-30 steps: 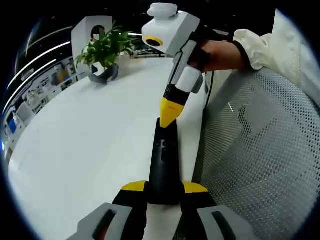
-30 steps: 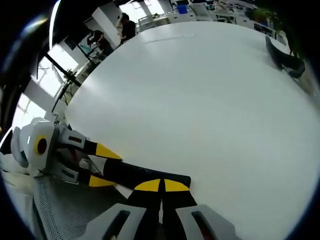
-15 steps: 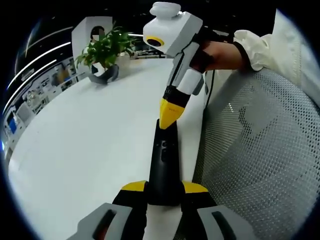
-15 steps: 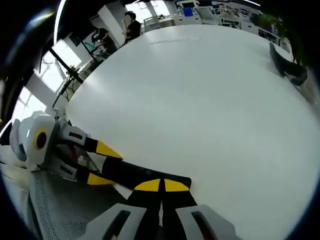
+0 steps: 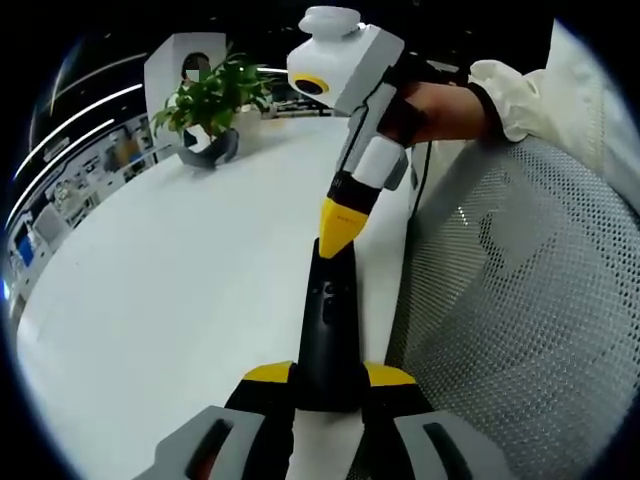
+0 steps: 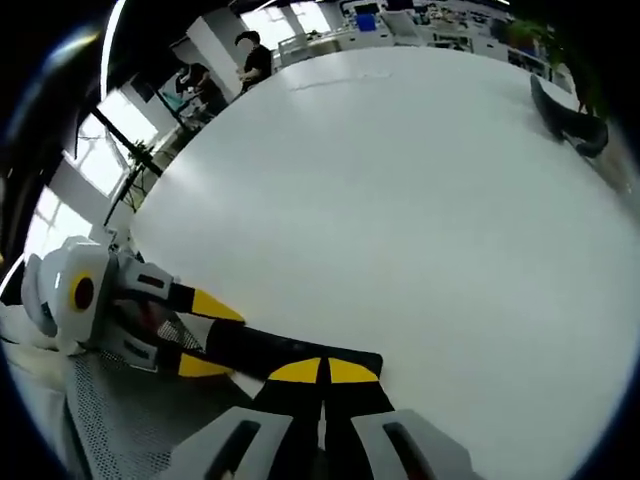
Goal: Press the specified remote control buttons in sequence, fully releasing each button before pressing the next.
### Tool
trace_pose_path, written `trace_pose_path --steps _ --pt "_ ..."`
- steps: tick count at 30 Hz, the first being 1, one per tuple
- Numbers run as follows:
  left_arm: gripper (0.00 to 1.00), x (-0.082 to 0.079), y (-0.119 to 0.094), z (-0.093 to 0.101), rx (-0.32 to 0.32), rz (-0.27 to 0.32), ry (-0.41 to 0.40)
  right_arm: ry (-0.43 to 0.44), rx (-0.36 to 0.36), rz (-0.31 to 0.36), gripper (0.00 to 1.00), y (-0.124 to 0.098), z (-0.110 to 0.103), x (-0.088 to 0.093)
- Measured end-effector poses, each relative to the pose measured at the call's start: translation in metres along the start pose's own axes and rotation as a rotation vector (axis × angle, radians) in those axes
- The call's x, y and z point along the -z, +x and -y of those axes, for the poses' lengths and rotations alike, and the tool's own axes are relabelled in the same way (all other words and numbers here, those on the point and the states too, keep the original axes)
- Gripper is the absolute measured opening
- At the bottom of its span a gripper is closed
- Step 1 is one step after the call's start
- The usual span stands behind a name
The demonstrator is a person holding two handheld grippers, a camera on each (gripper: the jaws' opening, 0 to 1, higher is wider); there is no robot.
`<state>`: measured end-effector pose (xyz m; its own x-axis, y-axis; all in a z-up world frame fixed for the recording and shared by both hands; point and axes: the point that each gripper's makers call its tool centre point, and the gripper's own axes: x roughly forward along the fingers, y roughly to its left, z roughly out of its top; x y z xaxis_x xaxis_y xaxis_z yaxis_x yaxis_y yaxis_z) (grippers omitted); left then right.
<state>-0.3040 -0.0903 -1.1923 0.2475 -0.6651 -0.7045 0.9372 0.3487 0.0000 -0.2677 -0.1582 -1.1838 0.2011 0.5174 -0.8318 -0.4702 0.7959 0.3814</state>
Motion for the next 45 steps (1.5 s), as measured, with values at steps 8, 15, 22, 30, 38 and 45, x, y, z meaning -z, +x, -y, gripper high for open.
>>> trace_pose_path --steps 8,15,22,30,38,45 --pt "0.24 -0.0006 0.0008 0.0016 0.004 -0.001 0.004 -0.026 0.014 -0.019 0.00 -0.0007 -0.0016 0.0010" --pt "0.24 -0.0012 0.0017 0.0030 0.010 0.002 0.007 0.004 0.023 -0.045 0.00 -0.0033 0.0002 0.0045" --pt "0.24 -0.0014 0.0018 0.0028 0.011 0.005 0.003 0.013 0.021 -0.049 0.00 -0.0035 0.0007 0.0052" --pt "0.24 -0.0016 0.0018 0.0025 0.013 0.007 0.006 -0.066 0.036 -0.050 0.00 -0.0018 -0.0010 0.0055" --pt "0.24 -0.0020 0.0017 0.0024 0.013 0.009 0.006 -0.152 0.040 -0.052 0.00 -0.0012 -0.0026 0.0060" --pt "0.24 -0.0021 0.0017 0.0028 0.013 0.009 0.008 -0.045 0.015 -0.037 0.00 -0.0026 0.0009 0.0049"
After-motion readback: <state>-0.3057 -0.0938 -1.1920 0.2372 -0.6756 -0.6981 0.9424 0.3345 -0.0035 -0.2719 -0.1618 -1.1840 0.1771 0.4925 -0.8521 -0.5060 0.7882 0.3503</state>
